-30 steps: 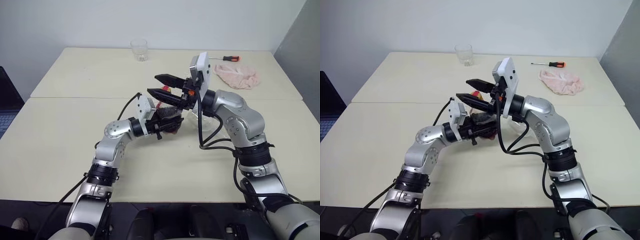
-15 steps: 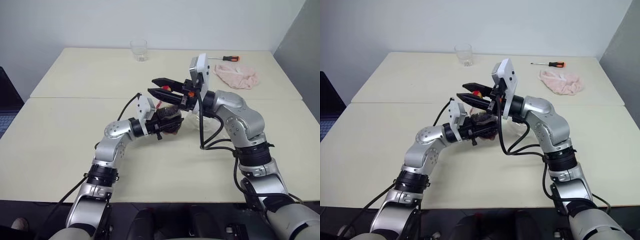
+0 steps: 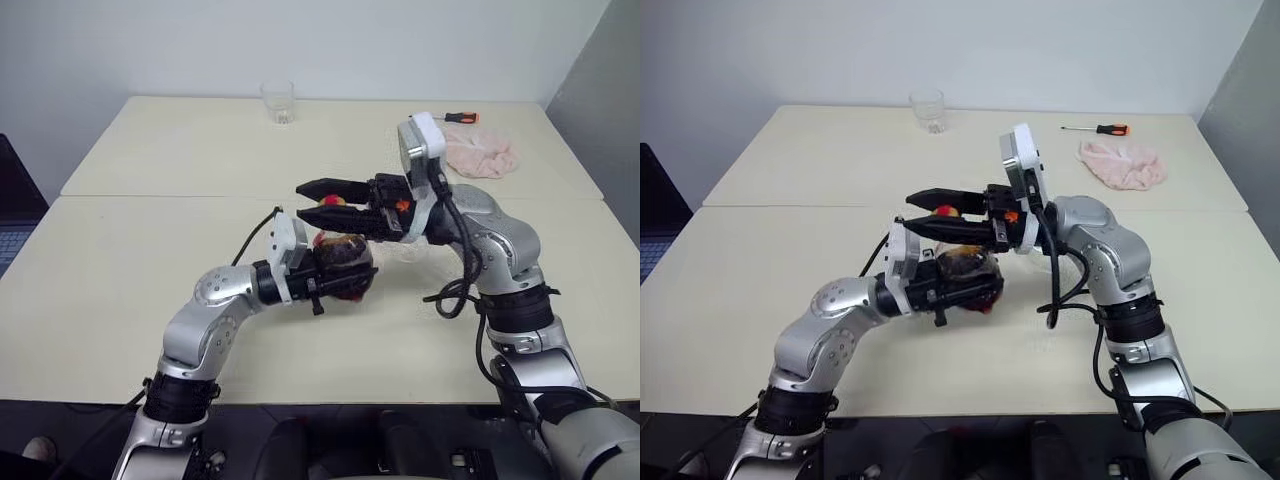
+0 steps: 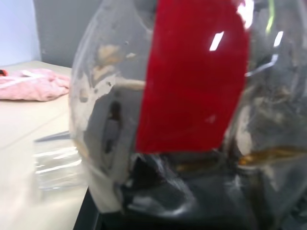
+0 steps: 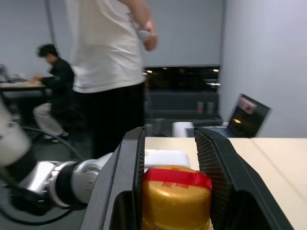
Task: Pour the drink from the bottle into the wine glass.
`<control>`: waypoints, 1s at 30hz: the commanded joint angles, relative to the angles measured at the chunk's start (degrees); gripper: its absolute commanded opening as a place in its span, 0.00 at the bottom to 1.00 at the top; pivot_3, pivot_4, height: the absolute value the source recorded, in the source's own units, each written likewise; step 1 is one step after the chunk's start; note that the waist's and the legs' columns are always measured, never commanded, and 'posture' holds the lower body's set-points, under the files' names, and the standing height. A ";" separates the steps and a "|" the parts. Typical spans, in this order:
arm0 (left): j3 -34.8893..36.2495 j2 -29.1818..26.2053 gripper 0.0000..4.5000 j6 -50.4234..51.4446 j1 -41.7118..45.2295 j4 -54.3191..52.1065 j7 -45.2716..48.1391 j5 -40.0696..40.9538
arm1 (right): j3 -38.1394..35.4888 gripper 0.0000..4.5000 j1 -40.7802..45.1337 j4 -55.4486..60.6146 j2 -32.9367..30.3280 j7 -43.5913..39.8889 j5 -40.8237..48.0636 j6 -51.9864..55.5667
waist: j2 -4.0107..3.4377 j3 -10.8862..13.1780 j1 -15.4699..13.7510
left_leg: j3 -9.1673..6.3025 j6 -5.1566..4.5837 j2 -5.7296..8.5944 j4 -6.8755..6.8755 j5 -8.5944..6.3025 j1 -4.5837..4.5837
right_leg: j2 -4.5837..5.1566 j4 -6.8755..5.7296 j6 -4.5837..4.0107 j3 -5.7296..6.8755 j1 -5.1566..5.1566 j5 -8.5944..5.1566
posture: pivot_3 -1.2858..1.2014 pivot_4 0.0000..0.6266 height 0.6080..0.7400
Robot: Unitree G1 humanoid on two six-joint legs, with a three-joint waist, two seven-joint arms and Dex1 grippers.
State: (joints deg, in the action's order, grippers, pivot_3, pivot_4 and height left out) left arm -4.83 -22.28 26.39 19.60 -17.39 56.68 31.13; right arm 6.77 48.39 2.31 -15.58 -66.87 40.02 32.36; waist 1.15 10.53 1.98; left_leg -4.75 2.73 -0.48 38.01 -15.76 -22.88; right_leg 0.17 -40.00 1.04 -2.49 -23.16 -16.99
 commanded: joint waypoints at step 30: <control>3.40 -1.51 0.38 1.10 0.23 -7.58 -1.47 8.04 | -0.12 1.00 -2.44 4.47 -2.30 1.30 -0.33 0.40 | 0.00 0.00 -0.14 | 0.02 0.01 0.01 0.03 0.01 0.00 | 0.00 0.01 0.00 -0.01 0.02 0.00 | 0.52 0.24 1.00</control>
State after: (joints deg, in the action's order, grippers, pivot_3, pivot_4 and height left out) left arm -2.01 -24.06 29.18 18.73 -23.62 55.39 38.01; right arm 7.52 45.86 5.32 -17.65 -66.78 39.85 33.10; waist 1.15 10.53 1.85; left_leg -4.74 2.74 -0.47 38.04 -15.76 -22.88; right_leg 0.16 -40.00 1.04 -2.50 -23.13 -16.99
